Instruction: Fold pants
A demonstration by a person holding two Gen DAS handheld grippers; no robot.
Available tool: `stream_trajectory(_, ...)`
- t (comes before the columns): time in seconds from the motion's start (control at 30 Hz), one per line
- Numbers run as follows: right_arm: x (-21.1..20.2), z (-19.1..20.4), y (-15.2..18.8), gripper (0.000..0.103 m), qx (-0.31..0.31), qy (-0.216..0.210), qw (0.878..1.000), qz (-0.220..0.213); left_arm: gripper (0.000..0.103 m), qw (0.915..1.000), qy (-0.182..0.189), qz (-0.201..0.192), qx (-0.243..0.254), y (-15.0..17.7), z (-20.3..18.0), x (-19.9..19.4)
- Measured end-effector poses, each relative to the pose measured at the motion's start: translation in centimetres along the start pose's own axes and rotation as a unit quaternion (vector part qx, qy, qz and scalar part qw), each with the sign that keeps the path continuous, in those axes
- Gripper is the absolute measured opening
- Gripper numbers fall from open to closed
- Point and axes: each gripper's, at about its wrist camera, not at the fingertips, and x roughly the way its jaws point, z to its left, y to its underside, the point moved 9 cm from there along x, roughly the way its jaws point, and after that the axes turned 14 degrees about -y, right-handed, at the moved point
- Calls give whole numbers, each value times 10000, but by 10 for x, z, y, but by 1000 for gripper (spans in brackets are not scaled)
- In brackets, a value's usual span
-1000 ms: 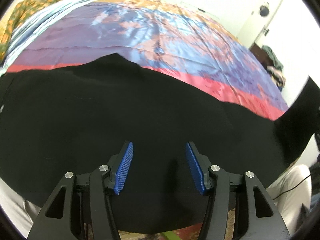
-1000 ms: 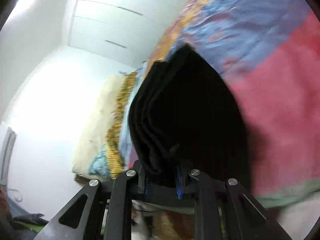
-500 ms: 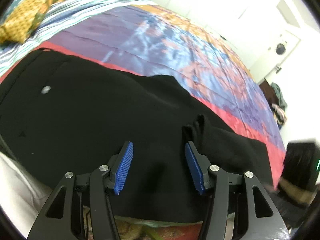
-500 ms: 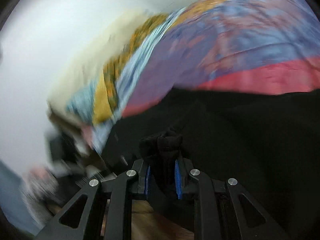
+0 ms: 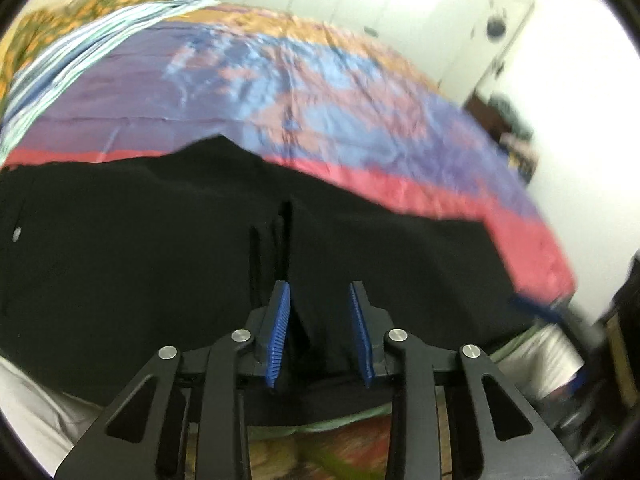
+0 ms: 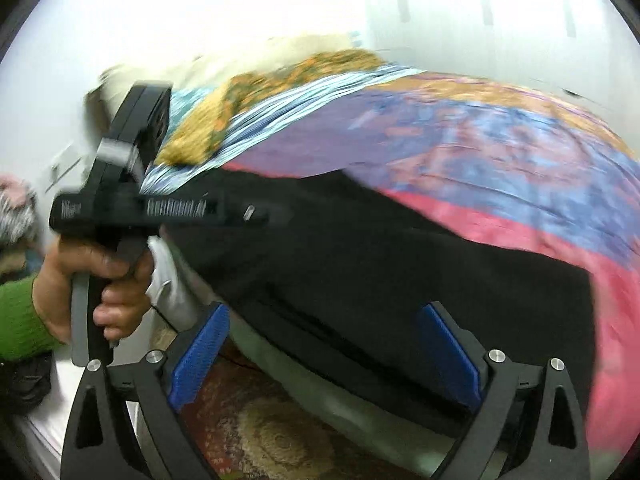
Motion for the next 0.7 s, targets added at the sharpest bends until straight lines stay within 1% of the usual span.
stream_trajectory(0.07,-7,-12,-7,96,201,188,9994,-216,30,9993,-270,232,70,7,-3,12)
stream_trajectory(0.13,-13,-21,-13,96,376,251,9981,-414,30,9980,-497,384,24,14,2,19)
stream_trajectory(0.2,-14,-24,-17,96,460,289,9972,-519,30,9978,-525,414,35,16,2,22)
stream_trajectory(0.23,-16,-27,-16,96,492,296,9968,-548,26,9979,-508,401,62,16,0,22)
stream_trajectory(0.3,-19,-32,-15,96,564,297,9963,-569,10,9982,-443,390,89,17,-3,24)
stream_trajectory(0.33,-19,-34,-16,96,596,300,9961,-575,8,9982,-453,382,87,17,-3,24)
stream_trajectory(0.37,-27,-34,-12,96,615,302,9959,-583,5,9982,-462,368,105,19,-1,21)
stream_trajectory(0.47,-39,-39,-17,96,617,419,9949,-683,4,9984,-525,202,111,21,6,4)
stream_trajectory(0.53,-56,-48,-24,96,591,585,9927,-877,4,9983,-546,205,21,24,15,1)
stream_trajectory(0.57,-60,-53,-26,96,608,601,9921,-917,4,9981,-563,246,16,27,18,3)
stream_trajectory(0.63,-61,-66,-22,96,785,485,9924,-813,4,9977,-584,331,33,31,19,9)
stream_trajectory(0.7,-46,-77,-7,96,1120,235,9925,-425,4,9974,-644,317,103,31,17,10)
